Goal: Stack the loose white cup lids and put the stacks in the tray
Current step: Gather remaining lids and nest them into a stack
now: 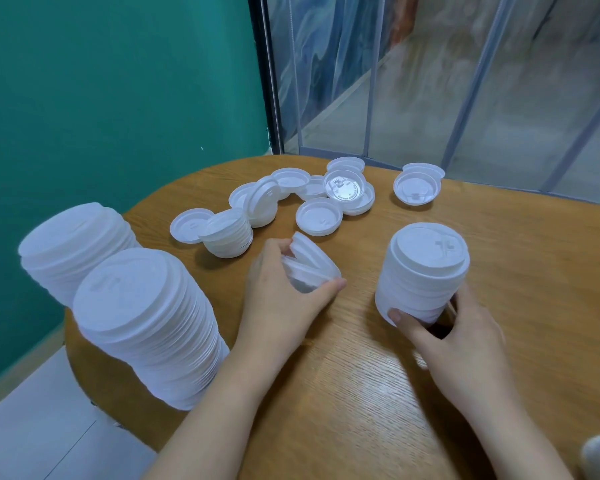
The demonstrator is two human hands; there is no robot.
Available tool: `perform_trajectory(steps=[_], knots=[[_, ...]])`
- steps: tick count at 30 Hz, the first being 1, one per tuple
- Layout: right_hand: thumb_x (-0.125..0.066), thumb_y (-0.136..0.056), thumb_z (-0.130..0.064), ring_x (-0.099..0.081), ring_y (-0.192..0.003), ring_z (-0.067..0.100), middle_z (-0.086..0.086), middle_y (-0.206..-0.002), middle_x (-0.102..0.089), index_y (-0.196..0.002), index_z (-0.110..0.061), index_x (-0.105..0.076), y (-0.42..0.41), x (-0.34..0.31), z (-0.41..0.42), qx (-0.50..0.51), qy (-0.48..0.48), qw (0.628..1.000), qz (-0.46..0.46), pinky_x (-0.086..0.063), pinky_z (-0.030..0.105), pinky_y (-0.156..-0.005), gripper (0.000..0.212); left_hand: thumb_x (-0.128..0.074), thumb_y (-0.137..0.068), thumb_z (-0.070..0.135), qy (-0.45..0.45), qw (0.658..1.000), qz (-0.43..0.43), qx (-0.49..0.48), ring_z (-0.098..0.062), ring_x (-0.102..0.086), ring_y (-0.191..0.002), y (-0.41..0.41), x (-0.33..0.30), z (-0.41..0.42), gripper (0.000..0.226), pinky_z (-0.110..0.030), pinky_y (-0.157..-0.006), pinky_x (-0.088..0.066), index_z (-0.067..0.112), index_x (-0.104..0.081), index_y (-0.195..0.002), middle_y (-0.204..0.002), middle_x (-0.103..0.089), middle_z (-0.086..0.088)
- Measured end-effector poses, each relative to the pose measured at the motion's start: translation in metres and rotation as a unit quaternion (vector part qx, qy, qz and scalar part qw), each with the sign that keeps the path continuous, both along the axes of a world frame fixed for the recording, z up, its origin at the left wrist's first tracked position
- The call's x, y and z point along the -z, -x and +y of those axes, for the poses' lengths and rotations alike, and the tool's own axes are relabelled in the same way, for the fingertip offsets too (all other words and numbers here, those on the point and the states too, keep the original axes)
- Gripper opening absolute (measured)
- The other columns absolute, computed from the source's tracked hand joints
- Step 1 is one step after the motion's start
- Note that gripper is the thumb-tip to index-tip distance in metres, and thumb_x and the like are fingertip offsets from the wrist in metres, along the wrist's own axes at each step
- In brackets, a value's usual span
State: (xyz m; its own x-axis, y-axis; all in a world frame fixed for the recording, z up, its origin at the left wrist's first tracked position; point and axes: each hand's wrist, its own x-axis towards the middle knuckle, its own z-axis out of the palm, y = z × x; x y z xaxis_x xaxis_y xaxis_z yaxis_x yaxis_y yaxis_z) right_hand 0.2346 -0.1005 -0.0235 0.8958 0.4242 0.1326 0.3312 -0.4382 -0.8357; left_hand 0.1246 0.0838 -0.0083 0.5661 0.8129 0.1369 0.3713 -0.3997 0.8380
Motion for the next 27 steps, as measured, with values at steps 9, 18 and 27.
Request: perform_trajectory(steps=[9,18,27], knots=[[-0.081,-0.068,-0.054,-0.053,-0.089,0.013,-0.024,-0.09,-0.06,-0.108,-0.041,-0.052,0.0,0.0,0.0,-0.001,-0.001,1.0,-0.002,-0.046,0.054,-0.098,0.05,-0.09,-0.071,0.051,-0.034,0.999,0.02,0.018,-0.003,-0.038,-0.135,0.0,-0.008,-0.003,0.111,-0.023,-0.107,-0.034,0.036,-0.023,-0.158,-0.149,-0.04,0.012],[-0.081,-0.069,-0.055,-0.056,-0.1,0.016,-0.032,-0.095,-0.057,-0.111,-0.042,-0.053,-0.001,0.001,-0.001,-0.003,0.004,1.0,-0.016,-0.046,0.056,-0.098,0.053,-0.082,-0.063,0.071,-0.033,0.999,-0.043,0.005,-0.004,-0.058,-0.107,0.0,-0.023,-0.007,0.077,-0.021,-0.084,-0.048,0.036,-0.047,-0.122,-0.116,-0.061,0.014],[-0.081,-0.069,-0.057,-0.051,-0.097,0.013,-0.031,-0.094,-0.058,-0.11,-0.043,-0.052,-0.002,0.003,-0.001,0.004,-0.003,1.0,-0.029,-0.044,0.056,-0.1,0.052,-0.078,-0.06,0.076,-0.02,0.997,-0.063,0.043,-0.001,-0.059,-0.111,-0.006,-0.033,-0.021,0.105,-0.023,-0.095,-0.051,0.036,-0.03,-0.145,-0.126,-0.061,0.013]])
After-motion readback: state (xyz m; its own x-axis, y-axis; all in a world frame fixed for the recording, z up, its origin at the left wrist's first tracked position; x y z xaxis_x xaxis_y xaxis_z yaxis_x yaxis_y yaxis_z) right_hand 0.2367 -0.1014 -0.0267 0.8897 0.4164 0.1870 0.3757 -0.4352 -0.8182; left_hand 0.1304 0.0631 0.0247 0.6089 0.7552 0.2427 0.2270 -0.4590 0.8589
